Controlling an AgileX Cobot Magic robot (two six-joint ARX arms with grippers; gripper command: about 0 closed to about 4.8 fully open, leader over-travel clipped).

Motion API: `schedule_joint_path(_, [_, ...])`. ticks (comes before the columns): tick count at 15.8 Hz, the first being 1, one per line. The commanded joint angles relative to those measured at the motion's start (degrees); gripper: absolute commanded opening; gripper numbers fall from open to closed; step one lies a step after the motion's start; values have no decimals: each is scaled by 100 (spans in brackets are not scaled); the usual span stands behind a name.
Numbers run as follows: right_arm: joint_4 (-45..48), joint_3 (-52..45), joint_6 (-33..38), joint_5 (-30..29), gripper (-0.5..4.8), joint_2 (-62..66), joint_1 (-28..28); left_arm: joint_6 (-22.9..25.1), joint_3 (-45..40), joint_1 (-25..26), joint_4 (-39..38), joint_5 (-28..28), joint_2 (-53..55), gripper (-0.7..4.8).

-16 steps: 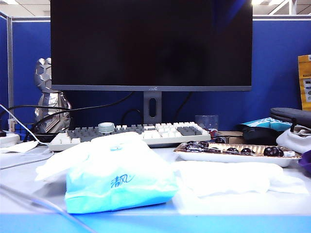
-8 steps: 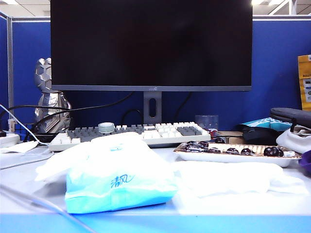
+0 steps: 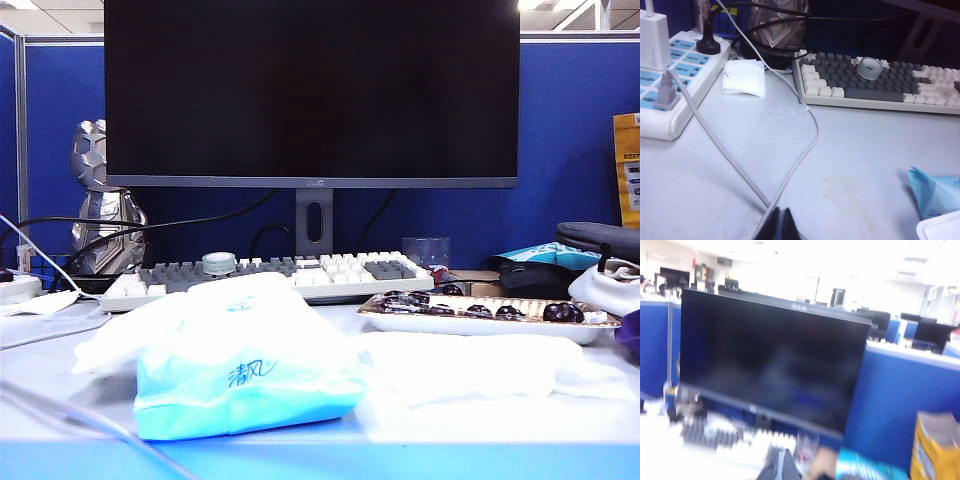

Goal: Pull out a wet wipe from the sky blue wet wipes packet and place it on the table.

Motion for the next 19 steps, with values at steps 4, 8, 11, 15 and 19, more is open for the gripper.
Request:
schedule_joint_path(4, [166,-1775,31,-15,-1,-1038,-2,15,-7,11,42,2,-15,-3])
schedule_joint_path(8, [3316,-5134,380,-726,-1,-1915,-496,15,-7,11,42,2,-15,-3])
schedule_joint_path(11, [4586,-6459,868,-1617,-1,-1919,-1108,15,-7,11,42,4,-13,-3])
schedule_joint_path(15, [5007,-7316,1335,-1891,-1,-1921,-2135,15,-7,11,42,0,-15,-3])
schedule_joint_path(19, [5029,-7748,1370,-1923,-1,-1921,-2959,15,-7,11,42,2,-15,-3])
